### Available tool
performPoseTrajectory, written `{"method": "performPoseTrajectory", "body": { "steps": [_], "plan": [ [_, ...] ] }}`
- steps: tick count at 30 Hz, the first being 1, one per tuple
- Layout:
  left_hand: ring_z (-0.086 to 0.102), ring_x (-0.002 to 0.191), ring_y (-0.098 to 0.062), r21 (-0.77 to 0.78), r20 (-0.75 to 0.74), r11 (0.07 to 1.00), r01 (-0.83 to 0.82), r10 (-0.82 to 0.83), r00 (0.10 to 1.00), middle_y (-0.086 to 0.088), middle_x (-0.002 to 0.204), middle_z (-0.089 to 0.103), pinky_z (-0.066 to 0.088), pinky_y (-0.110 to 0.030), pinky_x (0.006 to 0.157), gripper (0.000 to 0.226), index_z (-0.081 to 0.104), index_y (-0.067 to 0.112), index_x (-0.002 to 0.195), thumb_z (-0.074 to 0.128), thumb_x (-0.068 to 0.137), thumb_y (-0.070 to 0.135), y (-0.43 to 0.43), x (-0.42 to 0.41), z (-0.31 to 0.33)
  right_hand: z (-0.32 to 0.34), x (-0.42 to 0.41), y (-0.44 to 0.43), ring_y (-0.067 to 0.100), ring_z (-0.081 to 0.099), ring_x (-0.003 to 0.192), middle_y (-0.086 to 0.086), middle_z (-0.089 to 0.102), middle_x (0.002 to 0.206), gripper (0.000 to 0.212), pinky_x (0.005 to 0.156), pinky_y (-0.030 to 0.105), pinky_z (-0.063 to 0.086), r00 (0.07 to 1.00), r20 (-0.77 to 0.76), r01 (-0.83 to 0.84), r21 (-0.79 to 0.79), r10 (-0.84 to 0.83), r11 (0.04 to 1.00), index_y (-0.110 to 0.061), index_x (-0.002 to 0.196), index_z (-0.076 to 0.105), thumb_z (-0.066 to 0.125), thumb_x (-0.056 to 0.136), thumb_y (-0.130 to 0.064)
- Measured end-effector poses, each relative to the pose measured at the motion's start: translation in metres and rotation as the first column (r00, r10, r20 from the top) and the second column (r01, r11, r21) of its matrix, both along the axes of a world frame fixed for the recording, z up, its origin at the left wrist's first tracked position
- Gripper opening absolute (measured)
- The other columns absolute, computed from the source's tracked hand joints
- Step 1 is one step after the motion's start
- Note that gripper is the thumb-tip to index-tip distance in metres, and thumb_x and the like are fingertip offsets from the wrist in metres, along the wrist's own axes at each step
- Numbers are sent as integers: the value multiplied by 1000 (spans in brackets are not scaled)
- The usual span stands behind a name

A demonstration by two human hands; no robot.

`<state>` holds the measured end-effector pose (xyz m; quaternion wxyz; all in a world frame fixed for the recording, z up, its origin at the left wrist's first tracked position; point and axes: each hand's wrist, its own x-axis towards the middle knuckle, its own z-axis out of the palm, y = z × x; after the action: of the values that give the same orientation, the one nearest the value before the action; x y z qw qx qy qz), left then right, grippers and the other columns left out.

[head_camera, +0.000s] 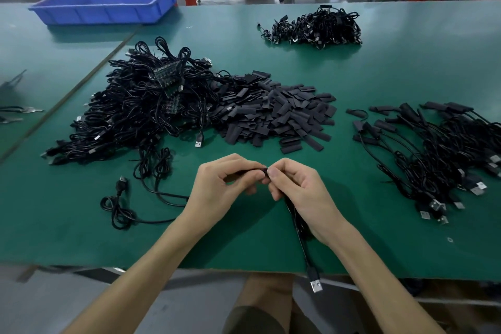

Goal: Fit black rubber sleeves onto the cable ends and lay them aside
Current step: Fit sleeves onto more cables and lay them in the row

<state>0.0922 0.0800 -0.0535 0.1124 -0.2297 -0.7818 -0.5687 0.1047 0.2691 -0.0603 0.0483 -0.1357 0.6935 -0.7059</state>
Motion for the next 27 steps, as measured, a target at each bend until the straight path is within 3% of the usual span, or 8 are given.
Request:
{"method": "performPoseTrajectory", "body": {
  "steps": [12,19,22,27],
  "plan": [
    [69,69,-22,83,70,995,57,-63,996,-6,89,74,56,-27,71,13,79,9,103,74,90,8,-2,-4,-5,1,-1,0,9,55,68,-3,61,65,20,76,19,46,1000,1,-15,9,15,1000,-8,91,67,57,107,-16],
    [75,85,-22,188,137,979,80,-107,985,-10,98,75,58,-25,79,21,77,7,107,75,86,8,-1,-4,-4,-1,0,-2,10,57,70,-5,61,65,24,79,19,47,1000,-9,11,3,-11,1000,-15,87,68,59,105,-27],
    [74,83,-23,188,133,978,86,-112,985,-12,96,75,58,-26,78,21,77,6,107,75,86,6,0,-3,-3,-1,0,-2,11,56,69,-4,60,64,22,79,22,48,1000,-1,2,-7,-2,1000,-20,85,68,61,104,-28],
    [71,76,-25,220,166,972,87,-126,978,-14,91,75,57,-28,76,20,77,2,107,73,87,1,-2,-3,-1,0,-1,-1,12,56,70,-1,62,68,21,79,26,48,1000,-3,-4,8,4,1000,-13,86,68,62,104,-23]
  ]
}}
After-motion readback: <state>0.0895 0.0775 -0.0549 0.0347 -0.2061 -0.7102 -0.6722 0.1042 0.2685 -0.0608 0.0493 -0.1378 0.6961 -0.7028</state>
